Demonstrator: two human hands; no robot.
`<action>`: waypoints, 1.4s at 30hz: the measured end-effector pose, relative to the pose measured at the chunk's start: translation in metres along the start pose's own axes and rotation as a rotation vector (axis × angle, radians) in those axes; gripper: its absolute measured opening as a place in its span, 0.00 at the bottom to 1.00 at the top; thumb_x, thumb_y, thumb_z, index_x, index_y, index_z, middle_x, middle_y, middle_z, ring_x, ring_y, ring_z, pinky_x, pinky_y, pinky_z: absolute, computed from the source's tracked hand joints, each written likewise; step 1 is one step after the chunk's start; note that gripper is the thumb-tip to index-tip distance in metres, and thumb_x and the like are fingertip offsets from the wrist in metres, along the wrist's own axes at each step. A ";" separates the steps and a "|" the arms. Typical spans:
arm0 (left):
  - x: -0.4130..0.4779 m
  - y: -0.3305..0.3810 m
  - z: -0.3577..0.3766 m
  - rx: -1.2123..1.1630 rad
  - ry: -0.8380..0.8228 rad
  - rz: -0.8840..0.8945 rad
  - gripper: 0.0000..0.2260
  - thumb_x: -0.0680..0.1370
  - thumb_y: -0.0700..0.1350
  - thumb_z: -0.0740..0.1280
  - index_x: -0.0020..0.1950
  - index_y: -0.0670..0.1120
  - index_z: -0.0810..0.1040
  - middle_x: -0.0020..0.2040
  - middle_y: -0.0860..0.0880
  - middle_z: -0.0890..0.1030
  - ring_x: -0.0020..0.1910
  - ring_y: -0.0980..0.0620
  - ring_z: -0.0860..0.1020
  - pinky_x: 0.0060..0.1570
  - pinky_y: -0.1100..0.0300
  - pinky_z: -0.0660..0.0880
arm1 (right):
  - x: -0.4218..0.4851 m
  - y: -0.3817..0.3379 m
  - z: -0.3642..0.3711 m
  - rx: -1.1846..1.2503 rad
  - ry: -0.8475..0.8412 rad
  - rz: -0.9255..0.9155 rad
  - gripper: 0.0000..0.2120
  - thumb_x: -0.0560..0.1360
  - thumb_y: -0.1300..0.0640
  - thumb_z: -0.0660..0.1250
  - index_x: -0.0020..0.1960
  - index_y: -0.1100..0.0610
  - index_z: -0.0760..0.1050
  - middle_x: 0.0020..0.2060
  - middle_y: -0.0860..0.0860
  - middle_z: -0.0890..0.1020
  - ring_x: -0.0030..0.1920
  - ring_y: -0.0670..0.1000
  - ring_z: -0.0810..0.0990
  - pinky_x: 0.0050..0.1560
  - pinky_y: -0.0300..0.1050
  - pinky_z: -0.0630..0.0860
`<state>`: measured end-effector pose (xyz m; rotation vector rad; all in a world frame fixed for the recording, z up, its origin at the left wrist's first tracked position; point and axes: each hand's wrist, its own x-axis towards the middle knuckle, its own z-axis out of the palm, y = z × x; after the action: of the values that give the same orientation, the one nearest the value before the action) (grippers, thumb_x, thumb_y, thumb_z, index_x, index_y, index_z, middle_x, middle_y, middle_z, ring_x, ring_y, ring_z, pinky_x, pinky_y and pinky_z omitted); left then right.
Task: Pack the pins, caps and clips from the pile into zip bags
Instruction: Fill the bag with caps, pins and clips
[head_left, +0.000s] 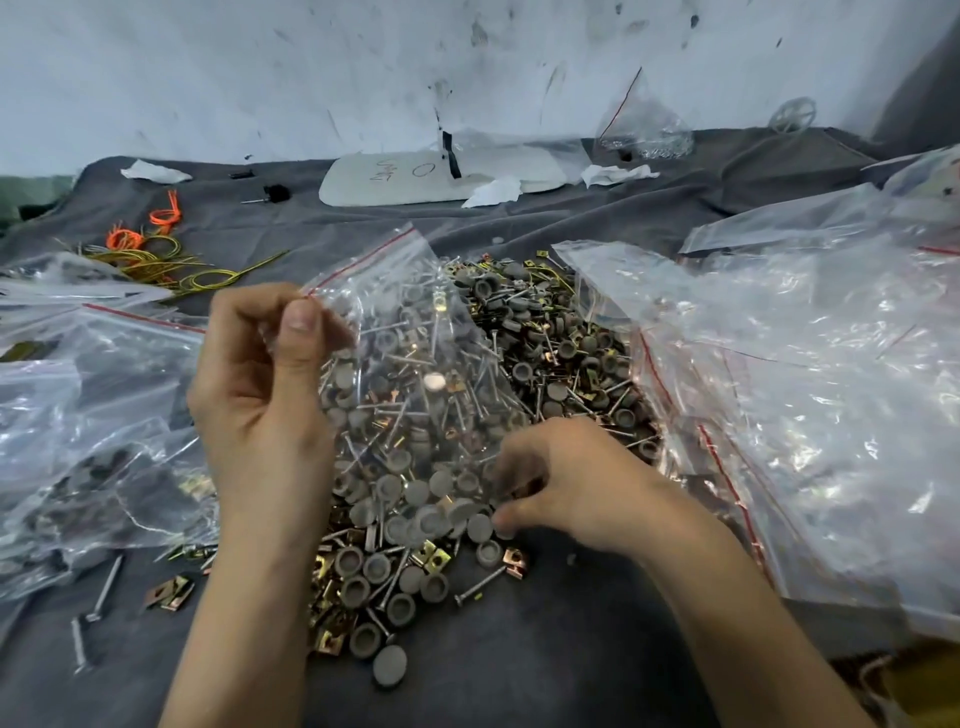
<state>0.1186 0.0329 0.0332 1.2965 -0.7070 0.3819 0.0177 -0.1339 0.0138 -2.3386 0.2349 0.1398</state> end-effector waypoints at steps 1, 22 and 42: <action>0.000 0.000 0.000 0.003 0.004 -0.007 0.08 0.81 0.51 0.63 0.46 0.62 0.78 0.42 0.59 0.80 0.45 0.50 0.77 0.52 0.52 0.72 | 0.001 0.000 0.001 -0.037 -0.007 -0.011 0.11 0.65 0.54 0.79 0.41 0.46 0.78 0.42 0.43 0.83 0.44 0.43 0.81 0.48 0.39 0.77; -0.004 0.002 0.003 0.082 0.002 -0.127 0.03 0.77 0.52 0.68 0.44 0.60 0.81 0.43 0.55 0.82 0.48 0.50 0.81 0.52 0.57 0.78 | 0.001 0.008 -0.006 -0.165 -0.025 -0.078 0.09 0.69 0.58 0.75 0.39 0.49 0.76 0.36 0.44 0.74 0.38 0.43 0.74 0.38 0.35 0.70; -0.013 0.072 0.023 0.511 -0.726 0.301 0.07 0.79 0.46 0.64 0.48 0.46 0.81 0.57 0.48 0.75 0.52 0.52 0.77 0.51 0.62 0.73 | -0.058 -0.064 -0.087 -0.184 0.269 -0.494 0.17 0.79 0.65 0.61 0.32 0.55 0.72 0.18 0.48 0.72 0.51 0.61 0.77 0.34 0.30 0.70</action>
<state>0.0582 0.0300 0.0802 1.8430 -1.4957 0.3409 -0.0228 -0.1444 0.1287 -2.5196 -0.2394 -0.4126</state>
